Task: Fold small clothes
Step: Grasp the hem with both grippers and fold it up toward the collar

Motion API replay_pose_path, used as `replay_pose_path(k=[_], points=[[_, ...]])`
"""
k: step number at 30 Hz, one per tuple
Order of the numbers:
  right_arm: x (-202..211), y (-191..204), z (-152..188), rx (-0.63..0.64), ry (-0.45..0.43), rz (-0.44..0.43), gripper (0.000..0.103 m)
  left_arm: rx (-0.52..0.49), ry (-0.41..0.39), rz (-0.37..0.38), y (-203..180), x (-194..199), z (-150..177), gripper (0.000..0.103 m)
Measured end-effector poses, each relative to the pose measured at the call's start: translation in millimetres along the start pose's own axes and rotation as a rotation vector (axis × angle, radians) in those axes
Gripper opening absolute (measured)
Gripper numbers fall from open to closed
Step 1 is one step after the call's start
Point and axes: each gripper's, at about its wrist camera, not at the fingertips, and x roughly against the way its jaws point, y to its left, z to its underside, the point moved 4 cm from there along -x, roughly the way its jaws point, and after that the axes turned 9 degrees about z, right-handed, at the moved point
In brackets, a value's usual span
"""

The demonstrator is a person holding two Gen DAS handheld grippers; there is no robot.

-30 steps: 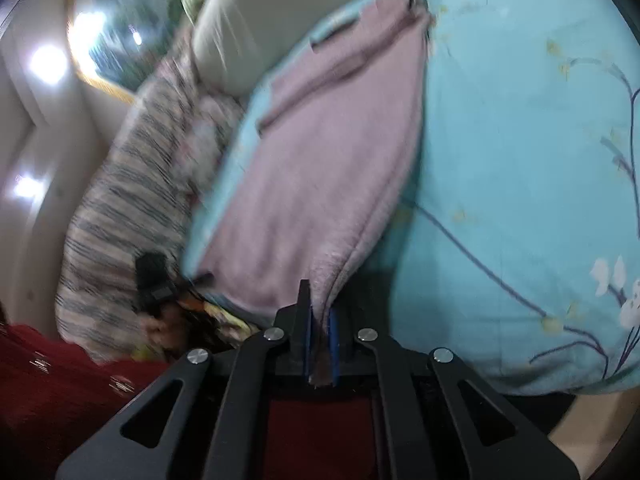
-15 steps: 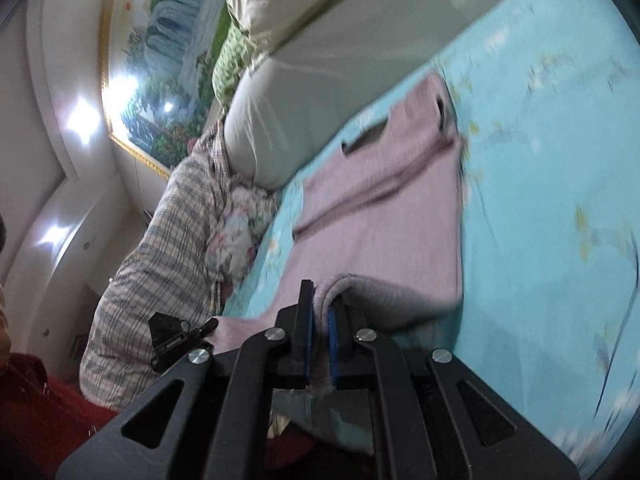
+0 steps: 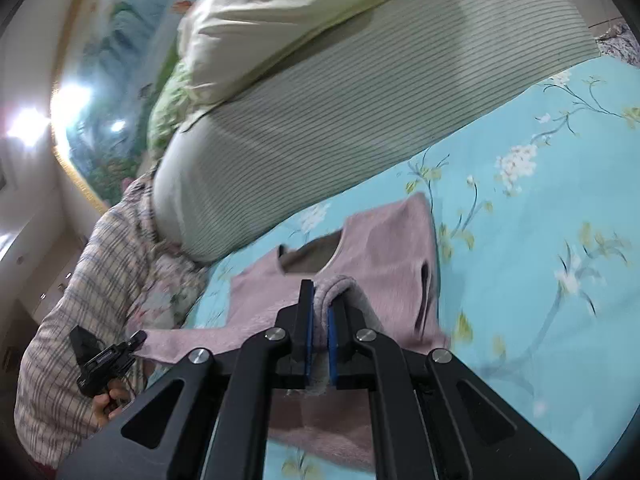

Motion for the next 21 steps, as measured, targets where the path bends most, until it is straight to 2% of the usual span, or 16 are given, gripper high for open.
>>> replay_pose_path(k=[9, 15, 18, 21], points=[[-97.0, -17.3, -35.8, -0.028, 0.058, 0.109, 0.007, 0.069, 0.032, -0.094, 54.2, -102.5, -33.6, 0.005], [-156.8, -34.3, -27.2, -0.003, 0.175, 0.226, 0.007, 0.077, 0.111, -0.167, 92.7, -168.4, -25.9, 0.006], [-165.6, -43.2, -20.9, -0.024, 0.215, 0.237, 0.008, 0.096, 0.182, -0.204, 113.6, -194.3, -12.1, 0.006], [-140.6, -46.3, -27.4, -0.050, 0.175, 0.207, 0.009, 0.118, 0.185, -0.167, 119.1, -185.4, -3.2, 0.010]])
